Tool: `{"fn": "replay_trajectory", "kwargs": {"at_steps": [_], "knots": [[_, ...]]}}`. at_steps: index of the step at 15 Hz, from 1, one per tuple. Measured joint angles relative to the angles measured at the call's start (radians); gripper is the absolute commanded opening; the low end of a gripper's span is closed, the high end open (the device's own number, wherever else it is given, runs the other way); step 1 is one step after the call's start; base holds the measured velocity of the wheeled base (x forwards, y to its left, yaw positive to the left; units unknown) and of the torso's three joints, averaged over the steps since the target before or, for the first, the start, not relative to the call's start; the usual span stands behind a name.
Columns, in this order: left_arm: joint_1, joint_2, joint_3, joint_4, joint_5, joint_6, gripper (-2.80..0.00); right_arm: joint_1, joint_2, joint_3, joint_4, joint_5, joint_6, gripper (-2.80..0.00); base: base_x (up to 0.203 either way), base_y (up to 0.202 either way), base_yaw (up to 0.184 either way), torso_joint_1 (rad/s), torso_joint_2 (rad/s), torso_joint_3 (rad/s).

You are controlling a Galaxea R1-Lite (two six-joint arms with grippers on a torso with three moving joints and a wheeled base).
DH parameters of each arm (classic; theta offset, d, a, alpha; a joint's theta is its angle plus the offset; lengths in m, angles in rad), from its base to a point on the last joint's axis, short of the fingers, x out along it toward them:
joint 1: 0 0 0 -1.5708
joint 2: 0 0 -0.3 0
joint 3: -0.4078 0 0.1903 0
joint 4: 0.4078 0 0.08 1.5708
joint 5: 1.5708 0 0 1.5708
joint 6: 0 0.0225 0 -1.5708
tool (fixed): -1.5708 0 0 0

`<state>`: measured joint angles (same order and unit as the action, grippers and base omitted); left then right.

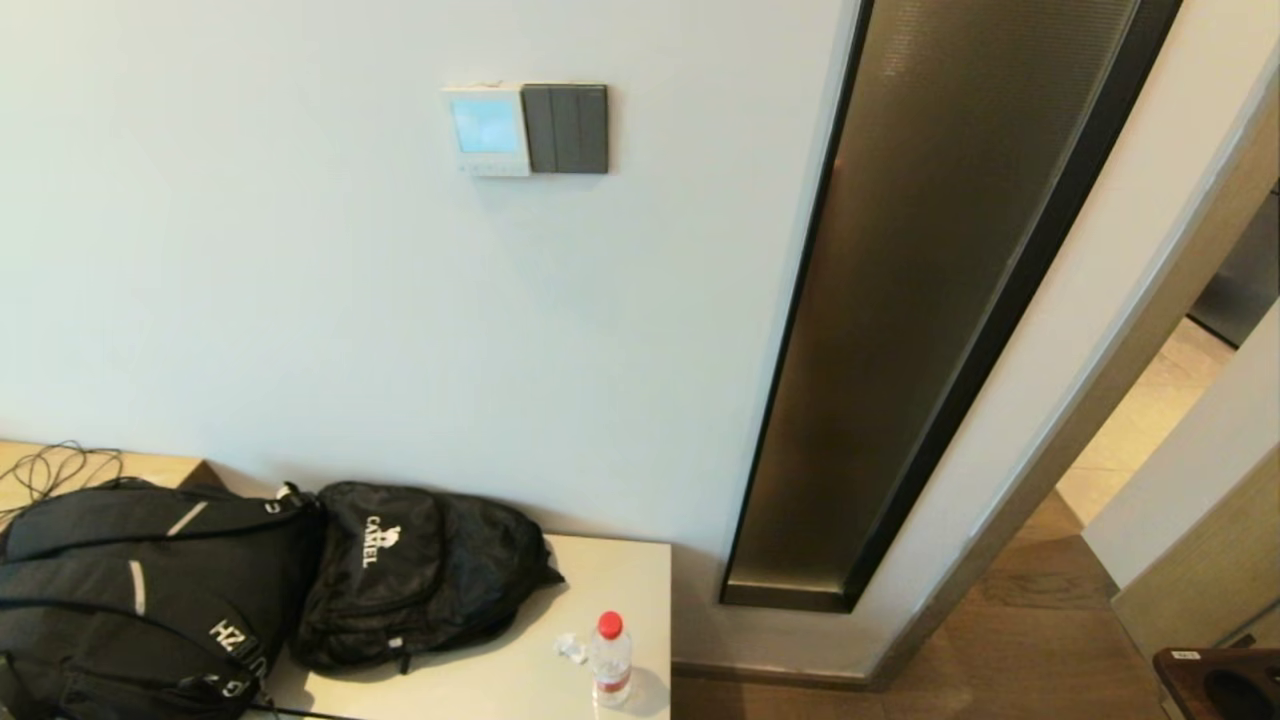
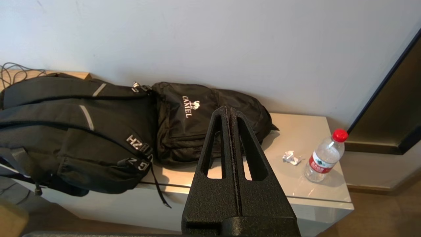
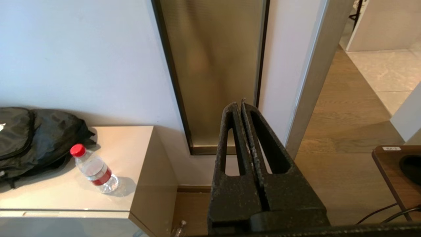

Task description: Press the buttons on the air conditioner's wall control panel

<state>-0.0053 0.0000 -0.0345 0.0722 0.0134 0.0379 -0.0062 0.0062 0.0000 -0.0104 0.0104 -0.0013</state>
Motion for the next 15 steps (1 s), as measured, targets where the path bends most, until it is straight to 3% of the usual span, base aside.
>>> {"fn": "replay_trajectory", "kwargs": {"at_steps": [15], "knots": [[0.0,-0.002,0.003,-0.005,-0.002,-0.022,-2.8,0.0,0.0,0.0,0.0,0.0,0.001,-2.8,0.0,0.0,0.0,0.0,0.0,0.0]]}}
